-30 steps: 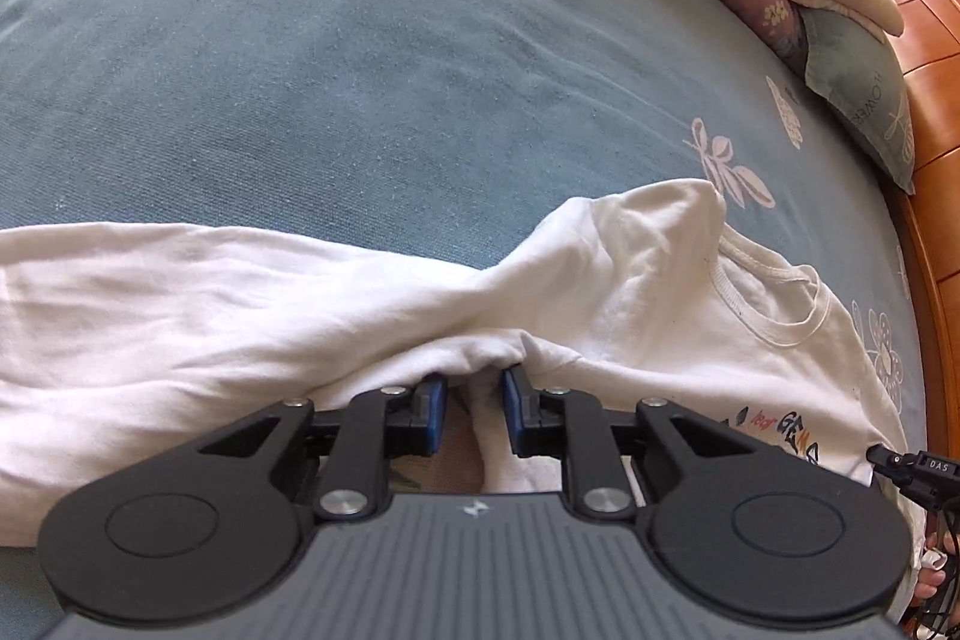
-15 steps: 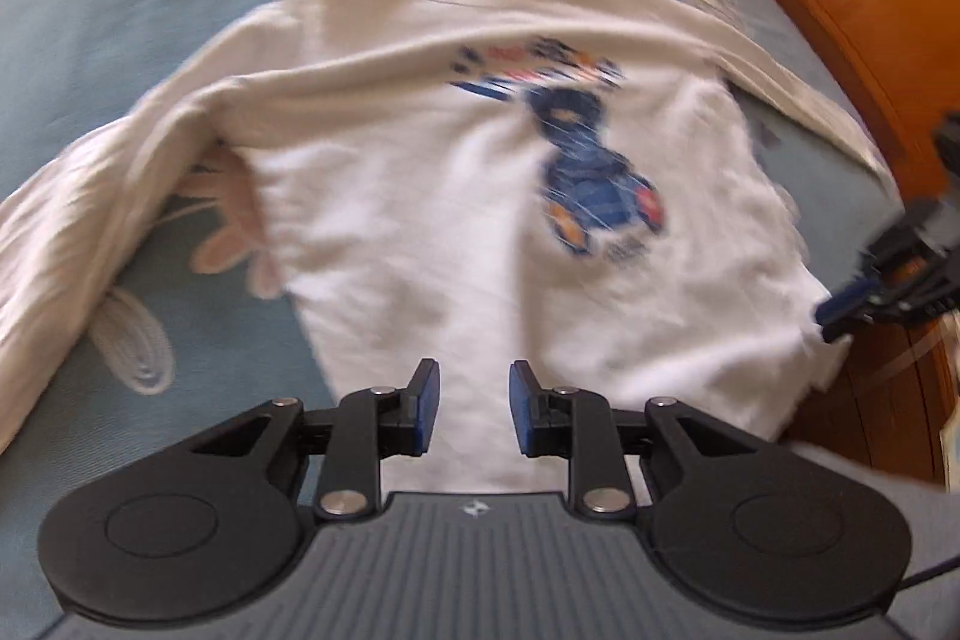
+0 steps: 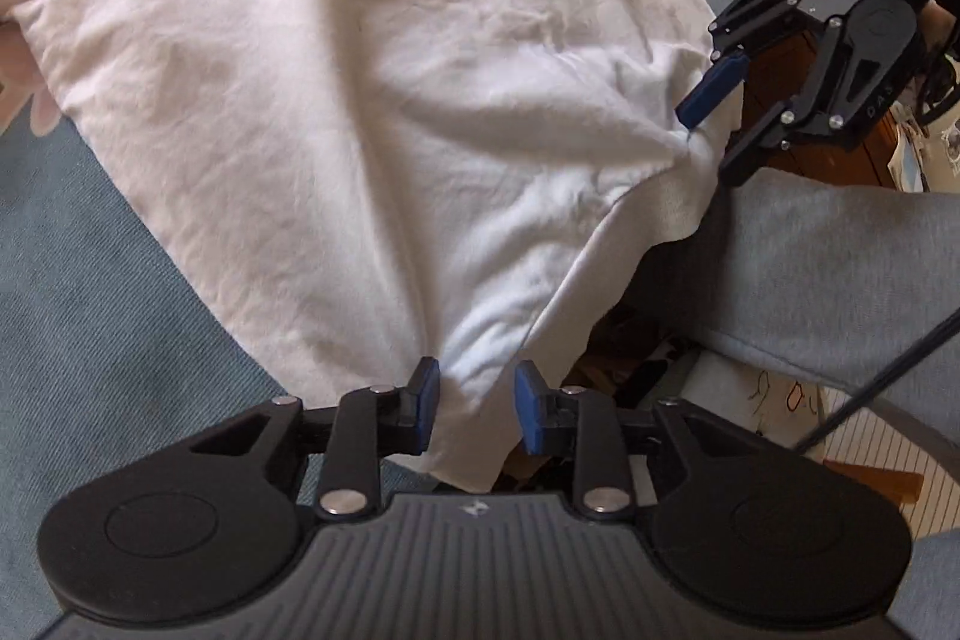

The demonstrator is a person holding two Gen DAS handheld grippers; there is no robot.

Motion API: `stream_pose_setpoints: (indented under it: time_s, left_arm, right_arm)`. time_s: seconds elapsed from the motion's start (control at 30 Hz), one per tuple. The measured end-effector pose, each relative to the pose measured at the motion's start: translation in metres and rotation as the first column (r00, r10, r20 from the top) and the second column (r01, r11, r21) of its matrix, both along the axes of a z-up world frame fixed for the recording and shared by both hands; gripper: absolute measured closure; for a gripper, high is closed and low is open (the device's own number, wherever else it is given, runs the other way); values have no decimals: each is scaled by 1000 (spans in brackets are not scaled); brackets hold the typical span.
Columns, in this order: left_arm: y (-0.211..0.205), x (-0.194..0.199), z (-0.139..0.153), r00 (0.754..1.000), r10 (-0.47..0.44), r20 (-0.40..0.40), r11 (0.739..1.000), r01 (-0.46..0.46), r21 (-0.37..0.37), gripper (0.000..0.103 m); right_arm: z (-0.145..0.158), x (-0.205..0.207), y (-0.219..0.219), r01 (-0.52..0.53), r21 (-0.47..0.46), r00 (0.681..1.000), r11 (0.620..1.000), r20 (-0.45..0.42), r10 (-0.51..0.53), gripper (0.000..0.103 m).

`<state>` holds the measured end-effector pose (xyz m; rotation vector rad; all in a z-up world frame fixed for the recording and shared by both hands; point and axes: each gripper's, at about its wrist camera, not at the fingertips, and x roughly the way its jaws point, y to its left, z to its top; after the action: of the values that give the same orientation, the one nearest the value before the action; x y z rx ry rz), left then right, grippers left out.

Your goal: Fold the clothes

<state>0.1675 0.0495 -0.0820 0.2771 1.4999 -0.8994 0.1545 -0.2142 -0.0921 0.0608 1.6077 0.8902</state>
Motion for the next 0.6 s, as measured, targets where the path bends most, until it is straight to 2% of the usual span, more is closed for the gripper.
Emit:
stream_pose_setpoints:
  time_s: [0.03,0.07,0.17,0.23,0.3,0.33,0.4,0.43,0.5,0.6]
  left_arm:
    - [1,1,0,1000,-3,-5,1000,3,19,77]
    - [-1,4,6,1000,-12,12,1000,12,8,78]
    - [-8,9,23,996,-45,83,996,50,-67,72]
    - [-18,15,22,995,-32,89,996,39,-81,61]
    - [-20,15,5,998,-14,55,1000,15,-21,61]
    - [-16,15,3,999,9,43,1000,-9,-14,64]
    - [-5,17,2,998,59,21,998,-59,-6,62]
    - [1,21,7,996,79,28,997,-79,4,62]
    - [11,34,19,991,102,83,995,-102,-4,62]
    - [18,77,31,966,177,190,984,-174,-31,62]
  right_arm:
    - [-2,-3,1,-9,0,1000,1000,-30,9,45]
    - [-3,-7,3,-18,-1,998,1000,-57,18,46]
    - [16,1,-5,-3,-11,1000,1000,7,3,46]
    - [27,13,-12,35,-11,997,999,65,-34,46]
    - [26,23,-24,51,-64,993,997,107,-44,45]
    - [24,27,-28,61,-98,992,993,120,-49,45]
    - [18,37,-49,95,-171,991,981,105,-78,45]
    - [21,41,-54,106,-175,989,979,125,-85,45]
    - [27,49,-65,128,-183,981,975,168,-97,43]
    - [40,82,-61,173,-171,951,970,285,-119,40]
